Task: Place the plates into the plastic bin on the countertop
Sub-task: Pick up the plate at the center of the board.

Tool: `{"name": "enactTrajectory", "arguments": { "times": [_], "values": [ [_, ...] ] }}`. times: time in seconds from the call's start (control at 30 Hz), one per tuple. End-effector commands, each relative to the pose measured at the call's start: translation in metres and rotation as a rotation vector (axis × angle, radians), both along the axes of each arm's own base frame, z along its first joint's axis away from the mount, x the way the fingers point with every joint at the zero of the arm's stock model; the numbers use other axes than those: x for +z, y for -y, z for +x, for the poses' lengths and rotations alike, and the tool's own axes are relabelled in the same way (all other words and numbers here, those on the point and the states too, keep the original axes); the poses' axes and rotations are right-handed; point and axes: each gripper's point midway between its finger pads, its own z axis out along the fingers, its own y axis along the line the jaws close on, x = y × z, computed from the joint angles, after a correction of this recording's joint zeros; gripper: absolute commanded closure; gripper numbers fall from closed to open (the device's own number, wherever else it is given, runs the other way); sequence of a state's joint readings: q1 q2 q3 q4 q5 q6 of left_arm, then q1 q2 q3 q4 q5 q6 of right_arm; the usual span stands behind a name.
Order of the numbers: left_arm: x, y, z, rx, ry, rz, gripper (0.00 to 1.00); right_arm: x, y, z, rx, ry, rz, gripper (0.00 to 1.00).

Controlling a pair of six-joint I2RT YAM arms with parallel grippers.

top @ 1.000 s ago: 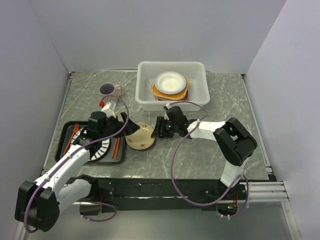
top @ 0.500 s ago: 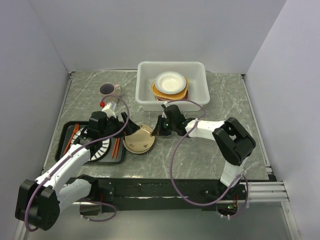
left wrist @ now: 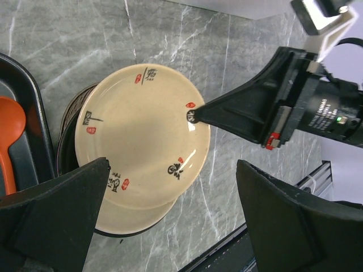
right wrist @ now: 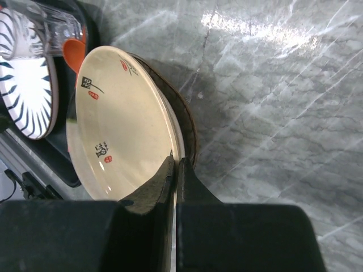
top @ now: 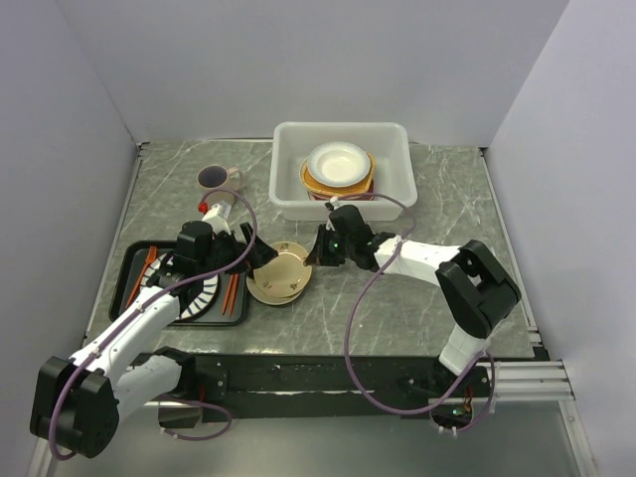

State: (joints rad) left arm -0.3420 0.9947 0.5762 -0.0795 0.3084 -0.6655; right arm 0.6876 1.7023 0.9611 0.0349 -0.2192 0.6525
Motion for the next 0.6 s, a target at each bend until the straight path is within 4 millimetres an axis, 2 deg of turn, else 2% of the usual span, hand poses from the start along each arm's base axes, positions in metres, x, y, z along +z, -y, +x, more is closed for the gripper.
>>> {"name": "enactTrajectory", "arguments": {
  "times": [0.0,0.37,0.57],
  "values": [
    [0.007,0.000,0.003,0.000,0.034,-0.001,0.01,0.034,-0.002,0.006,-0.008,0.095,0.037,1.00],
    [0.010,-0.001,0.003,0.005,0.042,0.000,0.01,0.039,0.001,0.005,-0.013,0.103,0.046,1.00],
    [0.013,-0.001,0.004,0.012,0.050,-0.002,0.01,0.050,0.005,0.001,-0.012,0.124,0.052,1.00]
  ]
}}
